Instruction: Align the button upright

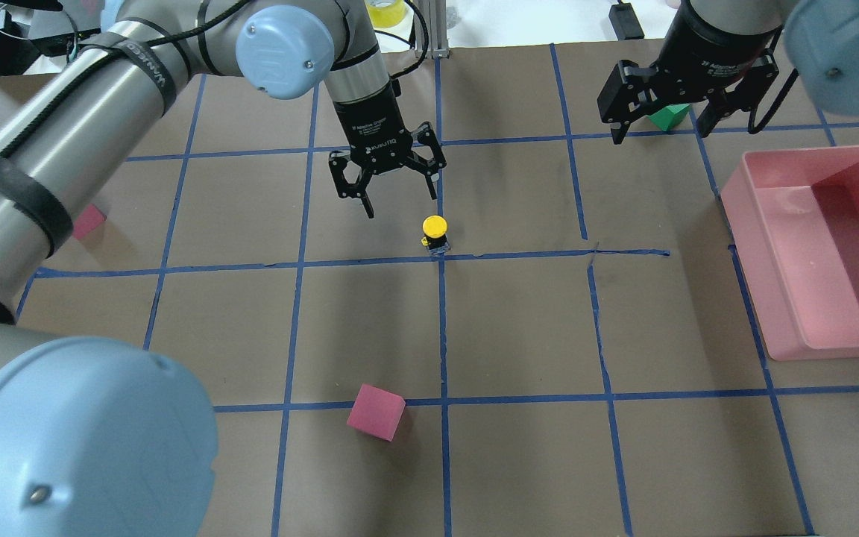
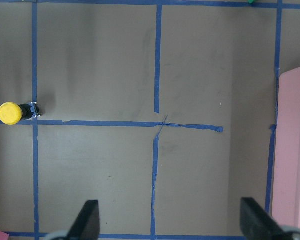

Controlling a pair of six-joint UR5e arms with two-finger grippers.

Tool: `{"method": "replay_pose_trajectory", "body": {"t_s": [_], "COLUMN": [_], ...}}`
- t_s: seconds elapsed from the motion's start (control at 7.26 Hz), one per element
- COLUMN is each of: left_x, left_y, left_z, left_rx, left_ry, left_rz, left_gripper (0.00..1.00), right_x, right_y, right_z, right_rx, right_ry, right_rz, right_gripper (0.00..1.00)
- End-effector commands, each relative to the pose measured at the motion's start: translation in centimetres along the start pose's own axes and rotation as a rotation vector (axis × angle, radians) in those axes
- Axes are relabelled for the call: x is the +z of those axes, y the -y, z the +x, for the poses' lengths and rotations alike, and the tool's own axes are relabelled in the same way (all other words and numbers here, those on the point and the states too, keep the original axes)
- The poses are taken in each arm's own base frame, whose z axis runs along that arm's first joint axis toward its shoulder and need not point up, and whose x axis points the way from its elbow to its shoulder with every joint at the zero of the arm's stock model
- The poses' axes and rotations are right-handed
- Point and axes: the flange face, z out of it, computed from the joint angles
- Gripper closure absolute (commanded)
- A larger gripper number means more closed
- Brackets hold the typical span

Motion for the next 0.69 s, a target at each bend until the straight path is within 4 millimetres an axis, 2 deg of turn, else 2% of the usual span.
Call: {"method": "replay_pose_trajectory", "body": {"t_s": [0.0, 0.28, 0.41, 0.55], "left_x": [-4.7, -9.8, -11.6, -12.8], "left_y": [-6.3, -12.5, -15.4, -17.5], "left_z": [-2.6, -4.9, -5.0, -5.5], "left_rx": [0.124, 0.129, 0.153, 0.165], "left_ry": [0.101, 0.131, 0.123, 0.137], "left_rz": [0.106, 0.165, 0.217, 0.273], "left_gripper": [0.00, 0.00, 0.00, 0.01], "right_x": [0.0, 0.3, 0.2, 0.2], "right_y": [0.1, 0.0, 0.0, 0.0], "right_z": [0.1, -0.1, -0.1, -0.1], "right_rx": [0.003, 0.000, 0.000, 0.000], "right_ry": [-0.001, 0.001, 0.001, 0.001], "right_rz": [0.001, -0.004, -0.002, -0.002], "right_gripper": [0.00, 0.00, 0.00, 0.00]}}
